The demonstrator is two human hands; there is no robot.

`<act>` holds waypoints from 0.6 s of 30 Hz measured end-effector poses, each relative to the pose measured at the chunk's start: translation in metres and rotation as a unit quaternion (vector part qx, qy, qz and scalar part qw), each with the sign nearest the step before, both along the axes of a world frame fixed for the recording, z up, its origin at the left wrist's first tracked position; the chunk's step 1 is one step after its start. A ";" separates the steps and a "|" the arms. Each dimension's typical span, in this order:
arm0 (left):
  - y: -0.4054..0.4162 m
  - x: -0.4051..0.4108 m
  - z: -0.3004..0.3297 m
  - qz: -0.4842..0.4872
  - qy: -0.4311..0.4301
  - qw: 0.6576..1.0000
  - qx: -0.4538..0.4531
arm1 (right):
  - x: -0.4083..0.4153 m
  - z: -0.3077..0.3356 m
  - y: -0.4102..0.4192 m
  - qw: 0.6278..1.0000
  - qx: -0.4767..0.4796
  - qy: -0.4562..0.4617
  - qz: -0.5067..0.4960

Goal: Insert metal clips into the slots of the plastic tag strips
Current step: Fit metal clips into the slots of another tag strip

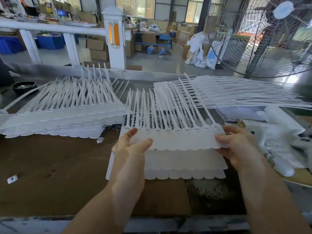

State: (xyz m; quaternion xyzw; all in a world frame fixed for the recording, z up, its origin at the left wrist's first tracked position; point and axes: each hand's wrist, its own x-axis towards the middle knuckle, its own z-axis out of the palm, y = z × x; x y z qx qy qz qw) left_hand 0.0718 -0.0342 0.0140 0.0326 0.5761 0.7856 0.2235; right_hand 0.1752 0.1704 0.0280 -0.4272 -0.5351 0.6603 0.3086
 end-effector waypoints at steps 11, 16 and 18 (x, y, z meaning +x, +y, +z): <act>-0.008 -0.038 -0.007 -0.088 0.391 0.800 -0.447 | 0.002 -0.007 -0.008 0.912 0.269 -0.305 0.052; -0.003 -0.042 -0.010 -0.122 0.413 0.758 -0.490 | 0.000 -0.004 -0.008 0.846 0.334 -0.407 0.081; -0.003 -0.042 -0.012 -0.128 0.423 0.755 -0.484 | -0.002 -0.003 -0.012 0.805 0.391 -0.440 0.075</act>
